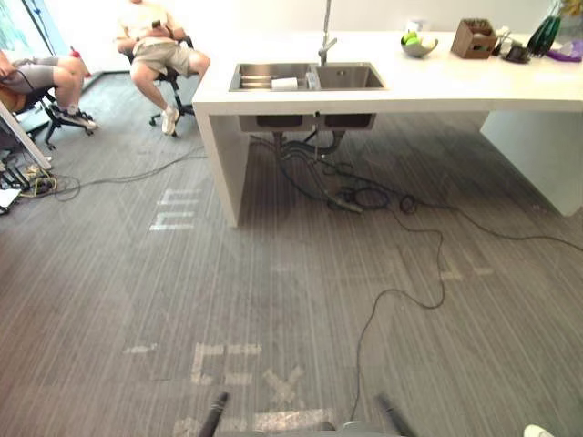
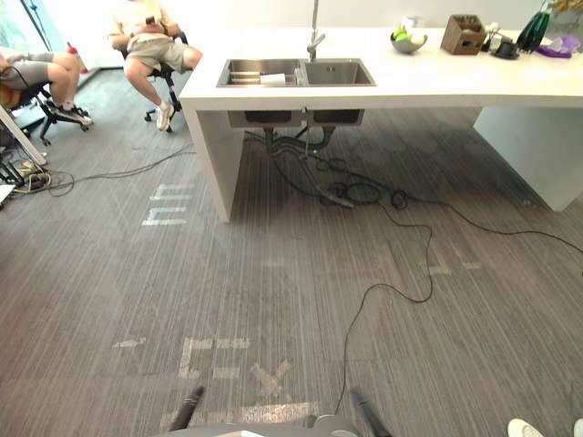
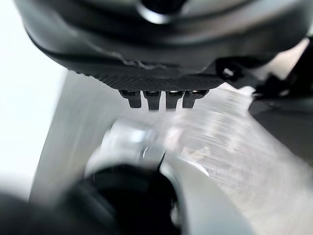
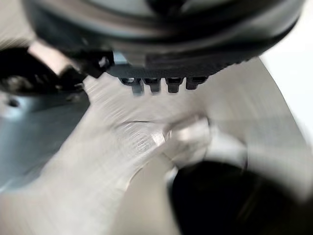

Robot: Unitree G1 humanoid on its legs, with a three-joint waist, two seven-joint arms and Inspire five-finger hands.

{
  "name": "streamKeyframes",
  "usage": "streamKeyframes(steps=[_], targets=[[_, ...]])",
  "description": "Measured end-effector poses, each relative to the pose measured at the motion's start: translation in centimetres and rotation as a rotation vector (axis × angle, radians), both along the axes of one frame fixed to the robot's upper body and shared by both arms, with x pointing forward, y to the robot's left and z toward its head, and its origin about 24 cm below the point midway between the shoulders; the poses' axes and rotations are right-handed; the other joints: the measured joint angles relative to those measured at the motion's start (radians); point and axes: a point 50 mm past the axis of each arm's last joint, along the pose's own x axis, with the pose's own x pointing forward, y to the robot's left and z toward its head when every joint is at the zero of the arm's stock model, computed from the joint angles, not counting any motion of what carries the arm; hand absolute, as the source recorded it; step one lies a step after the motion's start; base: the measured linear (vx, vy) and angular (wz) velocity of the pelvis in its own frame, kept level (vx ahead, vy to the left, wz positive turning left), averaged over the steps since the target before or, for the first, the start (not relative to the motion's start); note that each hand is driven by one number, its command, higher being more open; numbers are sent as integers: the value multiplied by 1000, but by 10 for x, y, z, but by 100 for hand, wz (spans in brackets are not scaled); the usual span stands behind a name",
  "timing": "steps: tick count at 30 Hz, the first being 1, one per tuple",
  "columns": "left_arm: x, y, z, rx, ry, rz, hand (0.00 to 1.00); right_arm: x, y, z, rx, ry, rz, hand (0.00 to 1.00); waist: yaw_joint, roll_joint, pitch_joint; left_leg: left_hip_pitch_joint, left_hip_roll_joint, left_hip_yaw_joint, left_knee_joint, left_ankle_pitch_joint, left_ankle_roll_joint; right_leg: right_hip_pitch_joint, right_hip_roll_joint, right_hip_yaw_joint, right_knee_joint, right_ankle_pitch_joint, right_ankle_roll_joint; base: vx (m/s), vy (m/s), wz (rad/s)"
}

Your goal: Walk over to the sink, pick up the cup, carry it to the dishwasher, place the cup inside the dishwasher, then close the dishwasher door

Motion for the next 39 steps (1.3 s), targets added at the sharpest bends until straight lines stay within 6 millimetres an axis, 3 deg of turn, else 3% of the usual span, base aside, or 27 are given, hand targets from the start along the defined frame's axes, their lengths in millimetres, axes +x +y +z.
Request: streamKeyframes(steps=[4, 7, 10, 15, 18, 21, 27, 31, 37, 39], targets=[[3, -3, 0, -50, -37, 84, 100, -1, 1, -1, -23, -25, -42, 100, 10, 6, 15, 32, 0, 19, -76, 41, 0, 79, -10, -76, -165, 90, 18, 15, 43, -8], [13, 3, 1, -46, -54, 96, 100, 7, -1, -1, -48, -58, -37, 100, 8, 6, 29, 67, -2, 20, -102, 47, -8, 121, -7, -80, -212, 107, 24, -2, 1, -1], [23, 3, 2, -40, -78, 41, 100, 27, -2, 0, -74, -120, -6, 100, 6, 6, 36, 72, -1, 24, -112, 50, -16, 127, -5, -81, -229, 116, 23, -6, 1, -2], [46, 1, 6, -1, -160, -12, 100, 95, 8, 12, -88, -313, 100, 100, 12, 4, 61, 77, 0, 28, -117, 53, -16, 126, -4, -84, -230, 122, 28, 6, 5, -2], [64, -3, 11, 10, -234, -18, 100, 123, 18, 20, -72, -393, 137, 100, 18, 3, 62, 75, -3, 20, -120, 54, -15, 125, -7, -101, -230, 123, 31, -14, 21, 9], [82, -7, 16, -11, -299, 11, 100, 134, 22, 23, -45, -421, 108, 100, 21, 3, 62, 75, -5, 18, -124, 55, -15, 125, -9, -106, -230, 124, 33, -5, 34, 4], [104, -32, 20, -32, -369, -79, 100, 123, 24, 19, -13, -378, 89, 100, 17, 4, 63, 82, -8, 21, -132, 56, -17, 125, -12, -104, -225, 125, 45, -9, 27, -2], [104, -36, 19, -37, -367, -63, 100, 105, 21, 14, -11, -335, 69, 100, 15, 6, 66, 90, -7, 34, -133, 53, -21, 128, -12, -99, -225, 124, 46, -31, 15, -8], [98, -36, 15, -57, -328, 6, 100, 97, 18, 12, -14, -349, 38, 100, 15, 5, 66, 95, -7, 48, -132, 53, -22, 129, -14, -103, -223, 122, 47, -50, 7, -6], [99, -35, 15, -55, -325, 4, 100, 97, 16, 12, -11, -358, 8, 100, 15, 5, 70, 91, -5, 50, -125, 52, -21, 87, -26, -111, -126, 62, 52, -54, 12, 3]])
